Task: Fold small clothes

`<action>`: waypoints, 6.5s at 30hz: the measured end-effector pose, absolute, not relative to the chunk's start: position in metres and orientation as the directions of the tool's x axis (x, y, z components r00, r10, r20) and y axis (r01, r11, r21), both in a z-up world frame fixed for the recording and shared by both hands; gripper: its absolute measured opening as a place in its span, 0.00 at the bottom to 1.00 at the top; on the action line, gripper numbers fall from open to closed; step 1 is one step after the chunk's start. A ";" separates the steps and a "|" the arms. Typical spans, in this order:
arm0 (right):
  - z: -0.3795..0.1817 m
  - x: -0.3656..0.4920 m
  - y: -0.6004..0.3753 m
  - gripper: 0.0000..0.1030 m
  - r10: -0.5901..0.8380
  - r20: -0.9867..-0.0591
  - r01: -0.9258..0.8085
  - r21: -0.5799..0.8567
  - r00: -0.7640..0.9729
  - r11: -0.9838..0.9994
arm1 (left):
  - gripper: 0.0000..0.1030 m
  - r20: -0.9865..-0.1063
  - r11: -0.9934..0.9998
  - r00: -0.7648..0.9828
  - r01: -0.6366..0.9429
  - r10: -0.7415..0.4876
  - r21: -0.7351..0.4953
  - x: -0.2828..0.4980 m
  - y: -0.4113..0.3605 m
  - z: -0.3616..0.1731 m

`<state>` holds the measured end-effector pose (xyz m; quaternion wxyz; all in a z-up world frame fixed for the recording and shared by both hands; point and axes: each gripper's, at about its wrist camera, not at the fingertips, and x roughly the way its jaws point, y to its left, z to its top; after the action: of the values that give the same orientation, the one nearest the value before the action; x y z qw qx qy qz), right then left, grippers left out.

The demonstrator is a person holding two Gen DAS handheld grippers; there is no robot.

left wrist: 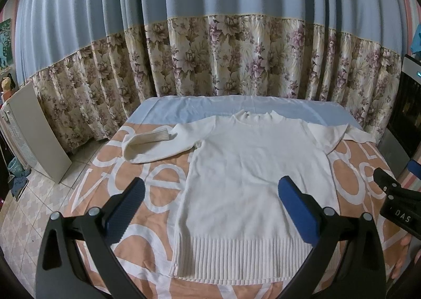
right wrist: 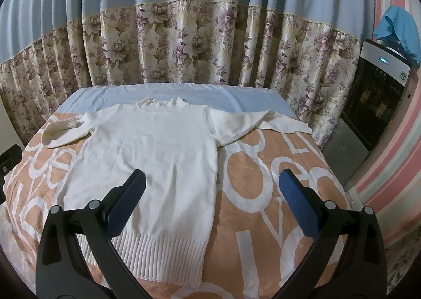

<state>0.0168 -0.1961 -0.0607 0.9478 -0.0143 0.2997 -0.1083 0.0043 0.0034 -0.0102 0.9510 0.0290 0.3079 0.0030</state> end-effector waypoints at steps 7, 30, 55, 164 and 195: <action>-0.060 0.018 -0.196 0.97 -0.214 -0.567 0.195 -0.094 0.796 0.976 | 0.98 -0.589 0.998 0.808 0.015 0.023 0.060 0.006 0.003 -0.008; -0.058 0.018 -0.195 0.97 -0.215 -0.566 0.196 -0.094 0.796 0.976 | 0.98 -0.591 0.998 0.807 0.016 0.023 0.060 0.007 0.003 -0.006; -0.060 0.021 -0.194 0.97 -0.215 -0.575 0.196 -0.096 0.790 0.976 | 0.98 -0.598 0.998 0.801 0.015 0.026 0.063 0.009 0.000 -0.014; -0.098 0.304 -0.491 0.05 -0.066 -0.500 0.256 0.323 0.864 0.911 | 0.98 -0.671 0.976 0.741 0.175 -0.044 0.130 0.290 -0.073 -0.114; -0.129 0.321 -0.239 0.54 0.443 -0.625 -0.396 0.225 0.643 0.890 | 0.98 -0.730 0.991 0.683 0.087 0.012 0.097 0.332 0.007 -0.148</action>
<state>0.3213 -0.2390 -0.1285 0.9057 0.0338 0.3535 0.2316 0.3317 0.0065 -0.1480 0.9153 0.0620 0.3974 -0.0204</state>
